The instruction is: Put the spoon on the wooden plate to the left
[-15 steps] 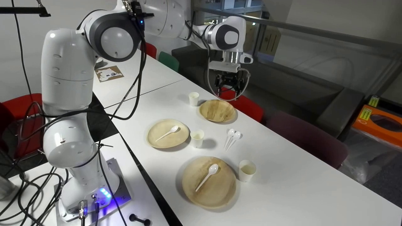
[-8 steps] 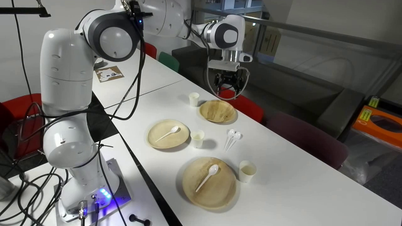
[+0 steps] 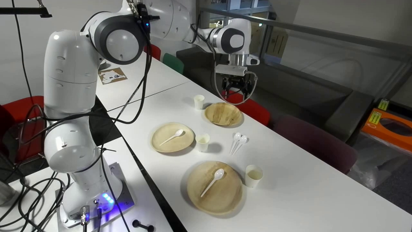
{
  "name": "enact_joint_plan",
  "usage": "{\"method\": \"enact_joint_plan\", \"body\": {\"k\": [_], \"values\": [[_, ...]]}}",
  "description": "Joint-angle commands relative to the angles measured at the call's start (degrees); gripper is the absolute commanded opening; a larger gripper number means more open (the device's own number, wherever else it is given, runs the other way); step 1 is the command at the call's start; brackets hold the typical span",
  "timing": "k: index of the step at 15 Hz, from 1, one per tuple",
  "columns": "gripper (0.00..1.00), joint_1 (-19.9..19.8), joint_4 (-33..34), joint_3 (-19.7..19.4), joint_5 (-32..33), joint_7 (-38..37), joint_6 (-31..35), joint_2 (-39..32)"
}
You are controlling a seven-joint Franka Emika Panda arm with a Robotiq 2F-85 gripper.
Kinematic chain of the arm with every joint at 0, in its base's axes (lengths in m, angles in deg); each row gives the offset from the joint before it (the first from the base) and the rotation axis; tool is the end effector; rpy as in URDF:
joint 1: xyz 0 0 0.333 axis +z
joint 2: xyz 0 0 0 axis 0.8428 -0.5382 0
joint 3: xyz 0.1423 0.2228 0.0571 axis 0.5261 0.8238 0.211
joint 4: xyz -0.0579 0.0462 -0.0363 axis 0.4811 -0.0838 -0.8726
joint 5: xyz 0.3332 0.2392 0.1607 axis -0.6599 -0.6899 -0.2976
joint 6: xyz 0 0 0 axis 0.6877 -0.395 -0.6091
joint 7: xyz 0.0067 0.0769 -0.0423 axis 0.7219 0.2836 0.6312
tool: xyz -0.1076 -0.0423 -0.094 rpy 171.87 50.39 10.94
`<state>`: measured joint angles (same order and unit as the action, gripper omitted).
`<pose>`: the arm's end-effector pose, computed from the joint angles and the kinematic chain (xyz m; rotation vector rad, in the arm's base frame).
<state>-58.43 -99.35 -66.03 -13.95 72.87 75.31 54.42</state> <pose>0.6901 -0.0692 0.3194 2.9021 0.3765 -0.1736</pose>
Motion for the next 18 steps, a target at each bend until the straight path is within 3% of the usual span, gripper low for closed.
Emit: {"method": "enact_joint_plan", "body": {"k": [1, 9, 13, 18], "values": [[1.00, -2.0, 3.2, 0.2, 1.2, 3.3, 6.2, -6.8], [1.00, -9.8, 11.1, 2.6, -3.3, 17.1, 13.3, -22.1], [1.00, -13.0, 16.9, 5.3, -6.9, 24.5, 11.0, -27.0], [1.00, -13.3, 20.9, 5.5, -8.3, 28.9, 8.0, -30.9]]}}
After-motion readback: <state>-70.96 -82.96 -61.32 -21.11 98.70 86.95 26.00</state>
